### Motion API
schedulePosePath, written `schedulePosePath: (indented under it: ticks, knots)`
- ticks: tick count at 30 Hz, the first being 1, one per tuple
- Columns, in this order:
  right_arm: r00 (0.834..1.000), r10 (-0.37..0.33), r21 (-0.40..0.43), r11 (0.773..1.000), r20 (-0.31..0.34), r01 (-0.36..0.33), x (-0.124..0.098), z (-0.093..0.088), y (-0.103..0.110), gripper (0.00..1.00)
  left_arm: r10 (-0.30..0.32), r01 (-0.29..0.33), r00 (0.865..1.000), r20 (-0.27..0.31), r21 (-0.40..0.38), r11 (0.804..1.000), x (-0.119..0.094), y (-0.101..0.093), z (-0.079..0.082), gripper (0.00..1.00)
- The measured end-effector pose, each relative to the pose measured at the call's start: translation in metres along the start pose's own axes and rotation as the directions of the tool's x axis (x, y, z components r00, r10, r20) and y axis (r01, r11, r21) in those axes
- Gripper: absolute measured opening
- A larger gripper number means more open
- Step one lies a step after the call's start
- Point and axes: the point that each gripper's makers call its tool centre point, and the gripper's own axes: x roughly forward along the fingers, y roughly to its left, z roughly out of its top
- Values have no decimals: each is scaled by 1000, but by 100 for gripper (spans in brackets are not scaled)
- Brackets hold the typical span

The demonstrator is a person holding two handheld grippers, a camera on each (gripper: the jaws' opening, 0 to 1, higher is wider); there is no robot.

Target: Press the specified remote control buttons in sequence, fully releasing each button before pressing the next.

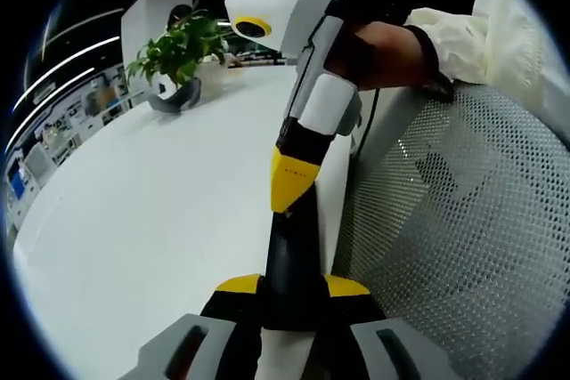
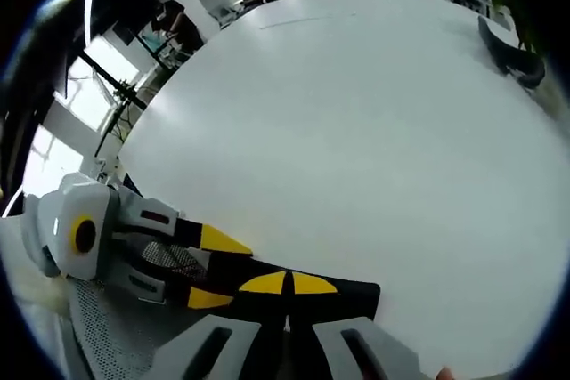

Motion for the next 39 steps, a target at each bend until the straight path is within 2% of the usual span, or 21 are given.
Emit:
schedulePosePath:
  ticks: [3,10,23,33,39]
  knots:
    - [1000,13,-2,1000,-6,-13,4,0,3,0,-2,2,1000,2,0,1000,0,0,0,24]
    - [999,-15,-34,999,-39,13,8,-5,2,0,-3,3,1000,2,0,1000,0,-1,0,24]
    - [1000,0,-27,1000,-23,0,9,-4,1,0,-3,3,1000,5,-2,1000,0,-1,0,24]
    - [1000,3,-1,1000,-22,-3,9,-3,0,0,2,-2,1000,5,-4,1000,0,-1,0,24]
    - [999,37,72,997,-20,-35,7,-2,-1,0,1,-1,1000,5,-2,1000,0,-1,0,24]
